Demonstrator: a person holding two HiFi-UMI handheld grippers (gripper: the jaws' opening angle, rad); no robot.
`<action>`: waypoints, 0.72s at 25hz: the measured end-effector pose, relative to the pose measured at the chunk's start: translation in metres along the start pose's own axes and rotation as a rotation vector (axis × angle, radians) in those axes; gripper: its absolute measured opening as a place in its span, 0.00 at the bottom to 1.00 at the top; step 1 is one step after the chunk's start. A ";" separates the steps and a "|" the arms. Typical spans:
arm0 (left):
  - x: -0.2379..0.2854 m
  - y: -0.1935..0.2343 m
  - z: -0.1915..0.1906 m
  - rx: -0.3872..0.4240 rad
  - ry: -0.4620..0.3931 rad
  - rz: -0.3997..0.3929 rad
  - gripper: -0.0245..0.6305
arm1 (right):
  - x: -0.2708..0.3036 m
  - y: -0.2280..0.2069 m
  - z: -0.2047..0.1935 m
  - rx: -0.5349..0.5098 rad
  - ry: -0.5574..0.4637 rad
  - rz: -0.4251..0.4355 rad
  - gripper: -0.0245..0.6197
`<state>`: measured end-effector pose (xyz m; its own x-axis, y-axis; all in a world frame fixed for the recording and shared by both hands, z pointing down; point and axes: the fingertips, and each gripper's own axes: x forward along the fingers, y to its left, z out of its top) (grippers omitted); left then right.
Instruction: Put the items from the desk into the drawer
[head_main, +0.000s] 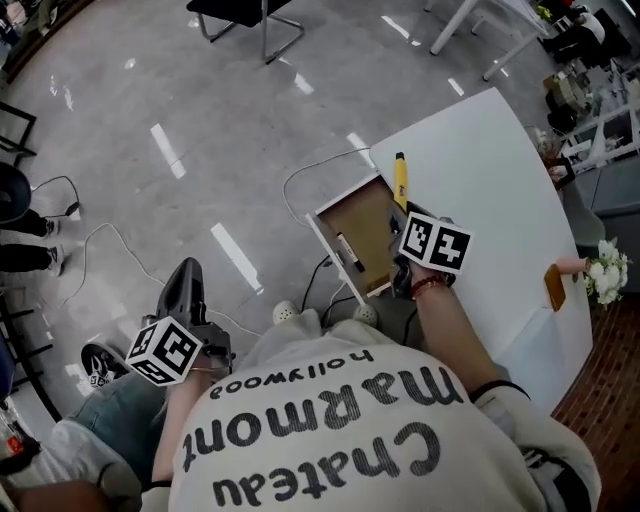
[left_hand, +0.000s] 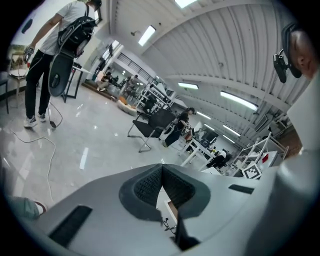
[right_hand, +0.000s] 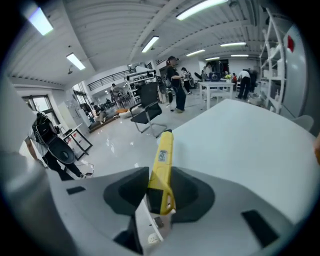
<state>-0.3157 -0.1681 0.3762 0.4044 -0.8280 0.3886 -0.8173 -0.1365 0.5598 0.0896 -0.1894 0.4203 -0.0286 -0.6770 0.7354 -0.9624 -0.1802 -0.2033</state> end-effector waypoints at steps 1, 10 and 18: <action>0.000 0.004 -0.002 -0.005 0.004 0.005 0.04 | 0.004 0.010 -0.004 -0.021 0.013 0.014 0.26; -0.021 0.025 -0.035 -0.074 -0.017 0.136 0.04 | 0.048 0.057 -0.046 -0.206 0.172 0.163 0.26; -0.065 0.016 -0.076 -0.168 -0.094 0.288 0.04 | 0.079 0.044 -0.086 -0.333 0.304 0.240 0.26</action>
<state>-0.3235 -0.0753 0.4154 0.1208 -0.8671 0.4832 -0.8100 0.1952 0.5529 0.0216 -0.1895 0.5255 -0.2893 -0.4241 0.8581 -0.9514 0.2261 -0.2090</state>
